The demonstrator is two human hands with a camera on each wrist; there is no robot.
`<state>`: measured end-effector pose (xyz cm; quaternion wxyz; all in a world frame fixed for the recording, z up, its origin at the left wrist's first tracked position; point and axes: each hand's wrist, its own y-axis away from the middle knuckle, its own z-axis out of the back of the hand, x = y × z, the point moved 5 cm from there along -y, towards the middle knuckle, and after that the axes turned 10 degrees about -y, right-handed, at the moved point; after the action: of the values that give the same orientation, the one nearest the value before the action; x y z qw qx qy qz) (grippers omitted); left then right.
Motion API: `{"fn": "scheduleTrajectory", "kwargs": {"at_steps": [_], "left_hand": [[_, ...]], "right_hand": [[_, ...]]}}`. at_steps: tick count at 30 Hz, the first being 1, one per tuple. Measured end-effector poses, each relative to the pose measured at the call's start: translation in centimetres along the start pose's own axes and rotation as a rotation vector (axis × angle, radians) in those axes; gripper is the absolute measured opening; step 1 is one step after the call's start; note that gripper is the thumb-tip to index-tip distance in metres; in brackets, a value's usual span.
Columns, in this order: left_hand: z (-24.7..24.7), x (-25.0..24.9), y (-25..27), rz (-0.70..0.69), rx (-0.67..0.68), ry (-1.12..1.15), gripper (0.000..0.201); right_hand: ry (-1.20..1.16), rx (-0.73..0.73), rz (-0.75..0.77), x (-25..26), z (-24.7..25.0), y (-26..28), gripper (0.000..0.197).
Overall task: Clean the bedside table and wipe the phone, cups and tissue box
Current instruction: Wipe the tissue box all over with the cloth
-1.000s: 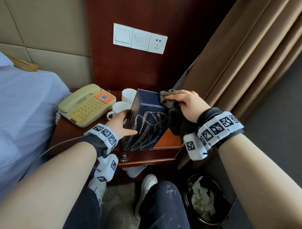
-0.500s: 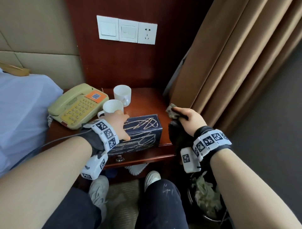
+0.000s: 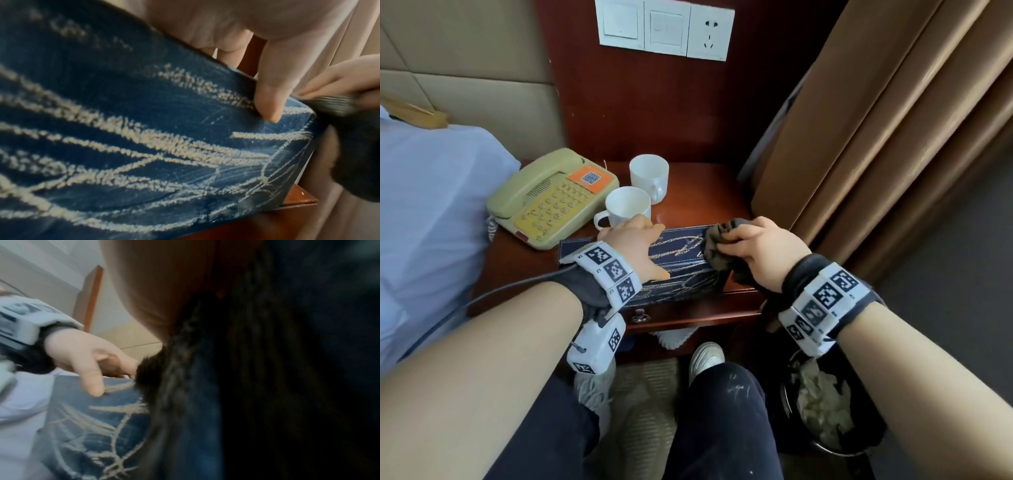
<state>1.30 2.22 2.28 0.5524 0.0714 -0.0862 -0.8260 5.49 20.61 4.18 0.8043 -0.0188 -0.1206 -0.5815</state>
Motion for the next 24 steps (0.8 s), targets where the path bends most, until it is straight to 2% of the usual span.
{"fn": "scheduleTrajectory", "kwargs": {"at_steps": [2,4,7,10,12,14,17,18,20,22,24], "left_hand": [[-0.1,0.1,0.0,-0.002,0.004,0.011,0.081],[0.1,0.1,0.1,-0.007,0.007,0.018,0.081],[0.1,0.2,0.2,-0.014,0.006,0.035,0.081],[0.1,0.1,0.3,-0.007,0.014,0.037,0.082],[0.0,0.2,0.2,-0.006,0.023,0.04,0.083],[0.1,0.2,0.2,-0.009,0.016,0.043,0.082],[0.1,0.1,0.4,-0.013,0.005,0.041,0.082],[0.2,0.1,0.4,-0.014,0.003,0.044,0.082],[0.1,0.2,0.4,-0.015,0.0,0.053,0.083],[0.1,0.2,0.3,-0.015,-0.003,0.054,0.083],[0.0,0.2,0.3,-0.014,-0.003,0.054,0.084]], "right_hand": [[-0.025,0.093,0.061,0.0,0.7,1.0,0.045],[-0.136,0.042,0.043,-1.1,2.2,0.0,0.047],[-0.163,-0.149,-0.142,-2.8,2.5,-2.9,0.046],[-0.168,-0.102,-0.284,-1.2,-0.6,-4.0,0.051],[-0.111,-0.1,-0.228,0.3,-1.3,-2.9,0.054],[0.016,-0.05,-0.053,1.6,-1.3,-1.2,0.053],[-0.008,0.105,0.08,2.3,-0.2,0.4,0.048],[-0.036,0.082,0.084,2.0,0.5,0.1,0.047],[-0.121,-0.101,0.005,0.9,2.1,-1.4,0.048],[-0.176,-0.23,-0.183,0.0,2.4,-3.3,0.047],[-0.147,-0.109,-0.311,1.0,0.7,-4.6,0.051]]}}
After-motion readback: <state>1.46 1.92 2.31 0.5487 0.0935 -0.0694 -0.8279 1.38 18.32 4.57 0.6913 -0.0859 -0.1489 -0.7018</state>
